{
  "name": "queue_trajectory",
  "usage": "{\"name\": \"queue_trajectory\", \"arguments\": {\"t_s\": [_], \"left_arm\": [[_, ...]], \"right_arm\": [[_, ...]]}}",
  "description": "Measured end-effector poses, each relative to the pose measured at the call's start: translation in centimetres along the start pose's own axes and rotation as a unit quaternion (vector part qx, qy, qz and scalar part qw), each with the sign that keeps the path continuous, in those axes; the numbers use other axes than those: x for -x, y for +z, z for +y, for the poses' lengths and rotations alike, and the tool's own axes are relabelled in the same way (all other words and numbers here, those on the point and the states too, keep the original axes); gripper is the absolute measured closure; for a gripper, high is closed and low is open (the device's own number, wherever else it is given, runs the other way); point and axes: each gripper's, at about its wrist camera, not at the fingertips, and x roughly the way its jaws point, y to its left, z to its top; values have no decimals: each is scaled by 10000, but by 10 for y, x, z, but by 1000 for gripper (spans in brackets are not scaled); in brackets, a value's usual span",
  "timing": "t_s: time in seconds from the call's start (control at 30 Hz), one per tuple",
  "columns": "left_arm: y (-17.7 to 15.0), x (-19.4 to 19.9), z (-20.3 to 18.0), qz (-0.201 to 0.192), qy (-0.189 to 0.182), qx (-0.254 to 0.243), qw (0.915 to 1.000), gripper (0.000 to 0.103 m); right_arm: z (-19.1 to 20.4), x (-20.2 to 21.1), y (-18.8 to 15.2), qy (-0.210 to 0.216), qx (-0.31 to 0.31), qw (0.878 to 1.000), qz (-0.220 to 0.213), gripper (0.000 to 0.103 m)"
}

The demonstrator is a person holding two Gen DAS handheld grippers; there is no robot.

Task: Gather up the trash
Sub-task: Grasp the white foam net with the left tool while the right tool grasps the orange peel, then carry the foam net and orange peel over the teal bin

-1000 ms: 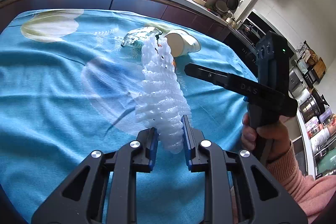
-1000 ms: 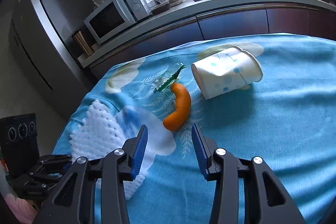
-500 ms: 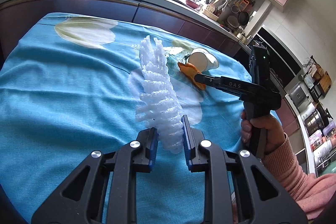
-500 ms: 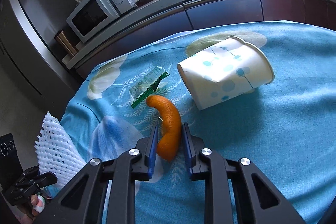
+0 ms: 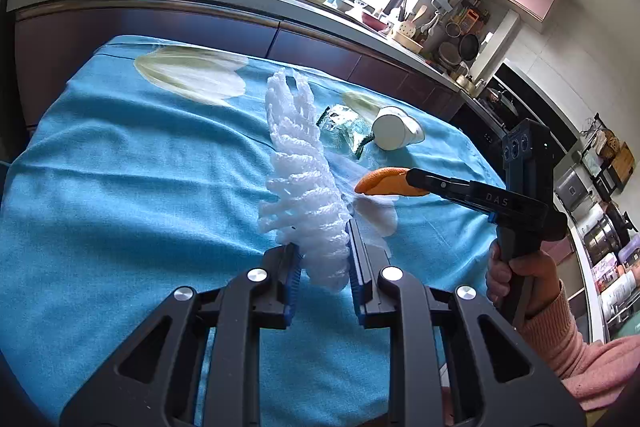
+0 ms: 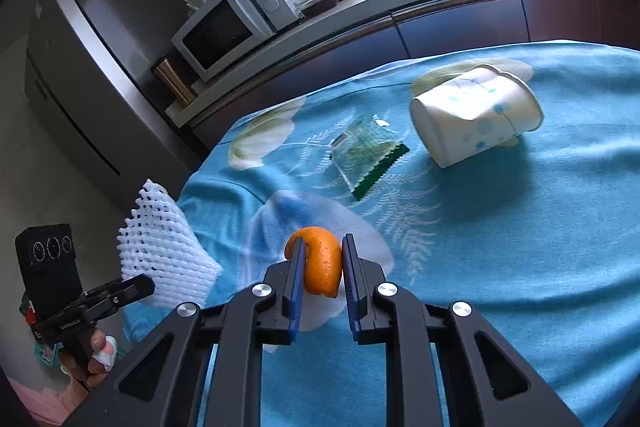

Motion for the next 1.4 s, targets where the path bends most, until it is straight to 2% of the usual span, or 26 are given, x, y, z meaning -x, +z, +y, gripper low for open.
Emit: {"name": "queue_trajectory", "arguments": {"t_s": [0.33,0.77,1.4], "left_arm": [[-5,33,11,-234,154,67,9996,82],[-13,79,45,-488,472,279,9973,82],[-26,138,90,-873,987,647,9892,82]], "right_arm": [[51,-11,-7,505,357,9981,67,87],[104,-34,-9,966,615,9932,216,87],[173,-81,-2,1548,1062,9808,520,87]]}}
